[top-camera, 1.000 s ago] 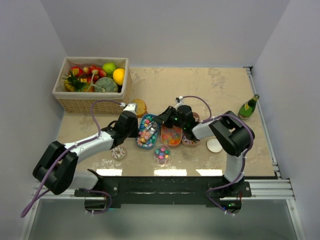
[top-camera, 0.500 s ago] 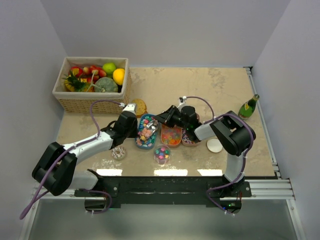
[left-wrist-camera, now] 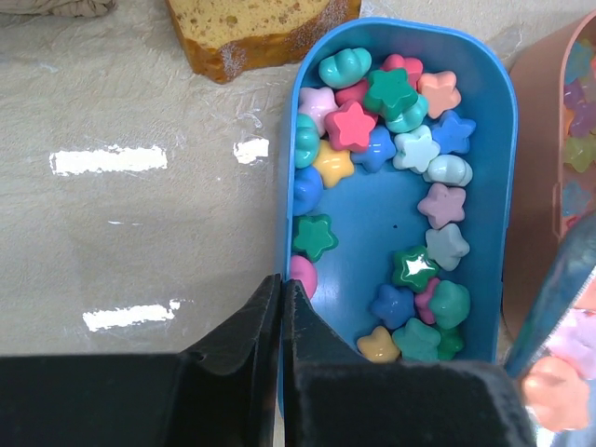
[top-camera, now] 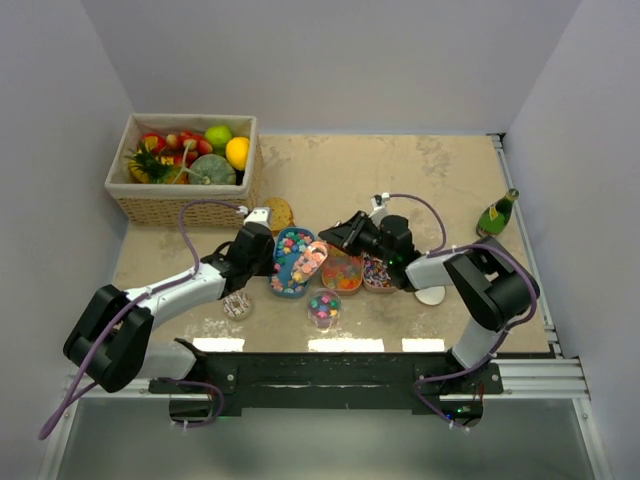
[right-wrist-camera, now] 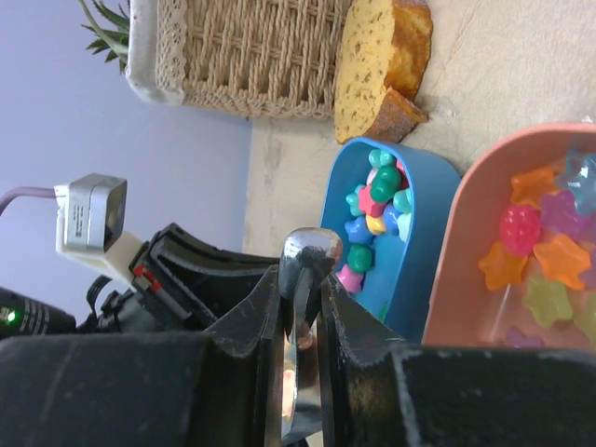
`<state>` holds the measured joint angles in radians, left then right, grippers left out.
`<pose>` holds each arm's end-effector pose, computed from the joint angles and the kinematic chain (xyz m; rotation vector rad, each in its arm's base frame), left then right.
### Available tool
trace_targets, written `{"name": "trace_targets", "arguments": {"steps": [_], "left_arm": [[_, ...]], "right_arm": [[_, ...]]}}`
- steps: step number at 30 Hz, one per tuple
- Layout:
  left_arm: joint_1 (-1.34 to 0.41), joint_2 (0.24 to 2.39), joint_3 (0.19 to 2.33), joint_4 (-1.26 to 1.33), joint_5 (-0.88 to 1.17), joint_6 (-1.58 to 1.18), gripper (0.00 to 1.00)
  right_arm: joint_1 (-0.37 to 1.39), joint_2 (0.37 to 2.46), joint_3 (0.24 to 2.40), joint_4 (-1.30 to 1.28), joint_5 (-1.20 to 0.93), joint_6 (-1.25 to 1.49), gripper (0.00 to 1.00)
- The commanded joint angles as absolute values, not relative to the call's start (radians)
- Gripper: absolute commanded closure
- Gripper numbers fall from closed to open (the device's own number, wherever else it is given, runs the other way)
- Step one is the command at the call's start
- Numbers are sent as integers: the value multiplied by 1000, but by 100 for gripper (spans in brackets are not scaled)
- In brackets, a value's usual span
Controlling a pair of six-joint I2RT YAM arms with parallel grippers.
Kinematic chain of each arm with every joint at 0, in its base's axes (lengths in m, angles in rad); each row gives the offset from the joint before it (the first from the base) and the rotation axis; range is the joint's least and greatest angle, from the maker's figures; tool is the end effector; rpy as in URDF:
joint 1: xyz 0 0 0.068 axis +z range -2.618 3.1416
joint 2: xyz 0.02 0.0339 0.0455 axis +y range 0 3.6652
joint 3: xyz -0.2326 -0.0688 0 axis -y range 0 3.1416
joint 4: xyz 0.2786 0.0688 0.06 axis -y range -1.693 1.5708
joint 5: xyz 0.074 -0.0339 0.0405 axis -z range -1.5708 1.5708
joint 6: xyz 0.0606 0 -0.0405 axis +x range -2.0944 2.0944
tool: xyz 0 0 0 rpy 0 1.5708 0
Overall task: Pack the candies
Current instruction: Scoop the fake candies from the storage box, then place the fake candies in the packing bottle.
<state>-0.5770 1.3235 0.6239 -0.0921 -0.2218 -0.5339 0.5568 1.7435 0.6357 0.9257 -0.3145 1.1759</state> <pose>0.2657 -0.1571 0.1108 -0.0569 2.3554 -0.2868 0.3021 0.2101 0.0963 0.3573 1.9827 1.4723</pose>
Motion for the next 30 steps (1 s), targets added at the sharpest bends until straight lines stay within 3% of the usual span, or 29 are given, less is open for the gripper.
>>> {"name": "trace_targets", "arguments": {"steps": [1,14,30], "left_arm": [[-572,1290,632,-44,-245,-557,89],[-572,1259,640,-48,-226,-558,57],[-572,1241,644,-49,-222,-558,48]], "right_arm": [[540,1652,591,965,-348,1175,100],[525,1369,488,672,-282,1019,100],[534,1246,575,355,-207,763,100]]}}
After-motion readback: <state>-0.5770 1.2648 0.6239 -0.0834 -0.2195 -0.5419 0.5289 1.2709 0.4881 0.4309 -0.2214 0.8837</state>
